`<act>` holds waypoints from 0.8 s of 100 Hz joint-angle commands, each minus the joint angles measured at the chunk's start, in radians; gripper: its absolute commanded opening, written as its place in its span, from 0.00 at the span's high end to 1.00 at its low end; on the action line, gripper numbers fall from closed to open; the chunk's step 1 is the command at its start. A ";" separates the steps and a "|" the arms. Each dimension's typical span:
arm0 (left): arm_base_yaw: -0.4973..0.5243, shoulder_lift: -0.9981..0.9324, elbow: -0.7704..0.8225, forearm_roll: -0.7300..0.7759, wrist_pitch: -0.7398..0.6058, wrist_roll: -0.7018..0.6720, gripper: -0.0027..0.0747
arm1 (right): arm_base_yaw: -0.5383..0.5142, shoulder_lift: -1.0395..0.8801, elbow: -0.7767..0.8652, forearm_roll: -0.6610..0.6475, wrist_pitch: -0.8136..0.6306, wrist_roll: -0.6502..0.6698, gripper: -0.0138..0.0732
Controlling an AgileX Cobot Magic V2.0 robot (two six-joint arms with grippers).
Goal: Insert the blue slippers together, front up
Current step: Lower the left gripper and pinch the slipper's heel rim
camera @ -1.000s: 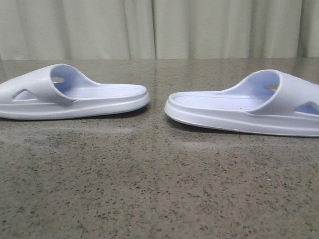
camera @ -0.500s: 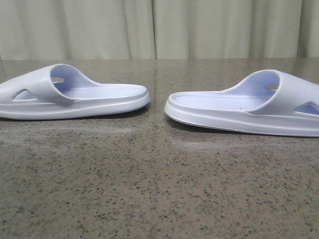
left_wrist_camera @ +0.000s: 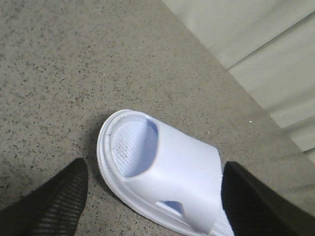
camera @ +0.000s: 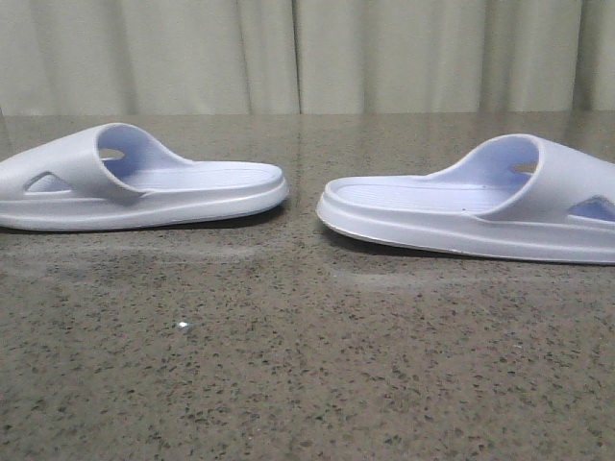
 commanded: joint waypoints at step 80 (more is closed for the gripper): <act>-0.006 0.325 -0.156 -0.222 -0.045 0.000 0.32 | -0.007 0.016 -0.034 0.027 -0.084 -0.003 0.32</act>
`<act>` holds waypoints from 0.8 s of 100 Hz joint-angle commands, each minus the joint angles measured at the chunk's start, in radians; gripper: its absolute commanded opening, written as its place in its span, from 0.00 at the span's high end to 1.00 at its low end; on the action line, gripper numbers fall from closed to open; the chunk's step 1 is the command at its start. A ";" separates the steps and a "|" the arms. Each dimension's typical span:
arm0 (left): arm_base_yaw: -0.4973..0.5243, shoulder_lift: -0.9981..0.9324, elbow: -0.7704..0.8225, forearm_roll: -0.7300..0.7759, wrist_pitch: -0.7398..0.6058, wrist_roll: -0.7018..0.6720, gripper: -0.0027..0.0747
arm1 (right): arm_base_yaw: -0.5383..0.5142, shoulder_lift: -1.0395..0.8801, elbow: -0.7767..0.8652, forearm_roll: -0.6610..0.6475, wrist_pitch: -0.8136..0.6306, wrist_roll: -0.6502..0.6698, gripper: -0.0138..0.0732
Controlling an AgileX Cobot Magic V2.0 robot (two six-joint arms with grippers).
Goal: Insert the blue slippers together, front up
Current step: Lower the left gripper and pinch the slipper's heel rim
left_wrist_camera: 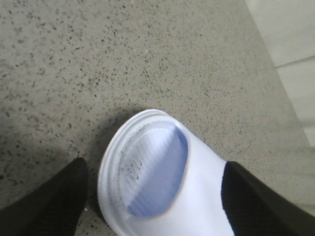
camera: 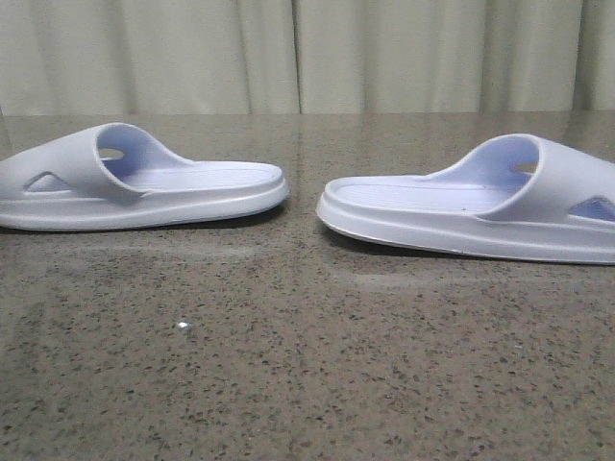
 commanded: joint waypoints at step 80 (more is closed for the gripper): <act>-0.006 0.141 -0.091 -0.100 0.024 0.000 0.32 | -0.007 0.016 -0.034 0.006 -0.115 -0.003 0.32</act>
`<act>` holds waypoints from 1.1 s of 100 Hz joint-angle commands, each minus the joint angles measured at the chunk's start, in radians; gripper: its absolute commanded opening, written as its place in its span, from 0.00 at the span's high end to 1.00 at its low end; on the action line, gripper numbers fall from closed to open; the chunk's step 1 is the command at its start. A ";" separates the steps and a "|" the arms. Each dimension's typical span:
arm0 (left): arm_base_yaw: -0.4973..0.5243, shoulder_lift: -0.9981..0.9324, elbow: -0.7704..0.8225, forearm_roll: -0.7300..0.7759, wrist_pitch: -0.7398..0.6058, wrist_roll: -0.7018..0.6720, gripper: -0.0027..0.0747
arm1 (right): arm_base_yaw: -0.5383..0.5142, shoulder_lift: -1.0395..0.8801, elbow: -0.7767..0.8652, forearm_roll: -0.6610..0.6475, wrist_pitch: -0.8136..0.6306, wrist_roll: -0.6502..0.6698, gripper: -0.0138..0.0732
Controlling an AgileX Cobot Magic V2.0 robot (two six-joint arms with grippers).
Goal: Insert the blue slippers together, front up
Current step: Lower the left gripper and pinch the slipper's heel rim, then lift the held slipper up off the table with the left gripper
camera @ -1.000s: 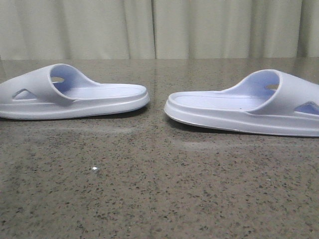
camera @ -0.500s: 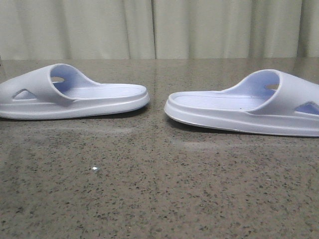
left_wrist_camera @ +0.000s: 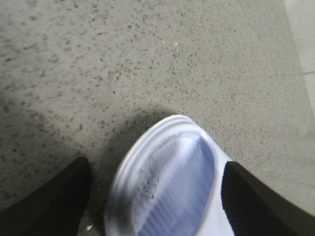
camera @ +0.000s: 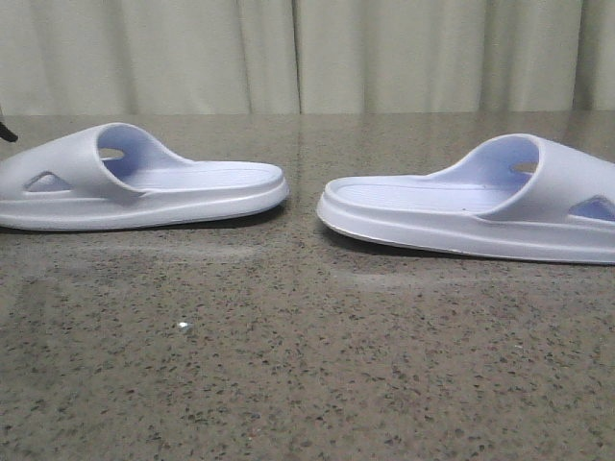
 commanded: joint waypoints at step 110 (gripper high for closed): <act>-0.006 0.064 -0.073 -0.018 0.117 0.061 0.94 | -0.007 0.016 -0.034 0.005 -0.089 -0.004 0.32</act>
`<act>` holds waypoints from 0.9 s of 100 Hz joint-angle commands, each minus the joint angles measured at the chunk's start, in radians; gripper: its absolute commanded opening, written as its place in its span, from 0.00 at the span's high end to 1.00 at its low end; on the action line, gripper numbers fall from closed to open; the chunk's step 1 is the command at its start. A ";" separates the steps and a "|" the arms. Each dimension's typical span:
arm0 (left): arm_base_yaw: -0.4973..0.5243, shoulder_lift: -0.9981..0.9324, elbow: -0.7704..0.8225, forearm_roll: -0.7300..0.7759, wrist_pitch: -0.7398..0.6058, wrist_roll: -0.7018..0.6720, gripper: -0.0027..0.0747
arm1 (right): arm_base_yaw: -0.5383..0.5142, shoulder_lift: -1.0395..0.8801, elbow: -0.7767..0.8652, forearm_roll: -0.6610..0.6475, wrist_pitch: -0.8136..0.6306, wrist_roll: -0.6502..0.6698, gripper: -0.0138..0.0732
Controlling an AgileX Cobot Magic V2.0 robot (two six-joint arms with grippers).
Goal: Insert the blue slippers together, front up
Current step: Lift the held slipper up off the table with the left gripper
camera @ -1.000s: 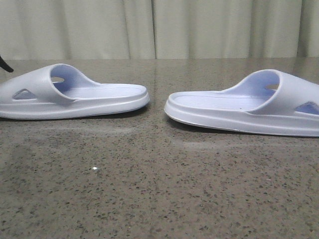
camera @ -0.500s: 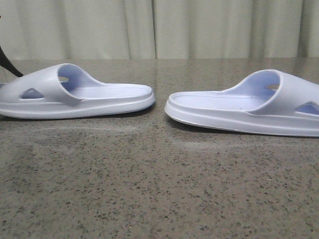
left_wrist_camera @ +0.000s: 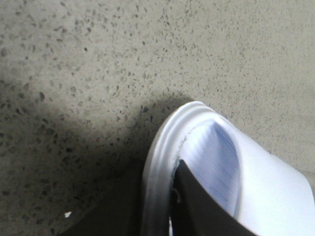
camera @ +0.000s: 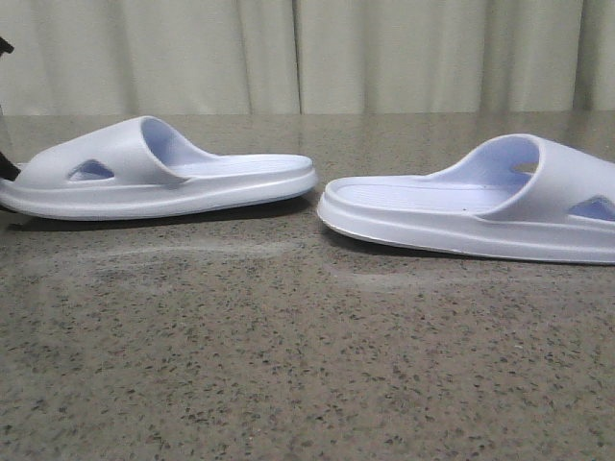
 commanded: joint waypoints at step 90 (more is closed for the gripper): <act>-0.006 -0.373 -0.019 -0.281 0.105 0.136 0.93 | -0.007 0.016 -0.034 0.003 -0.057 -0.005 0.32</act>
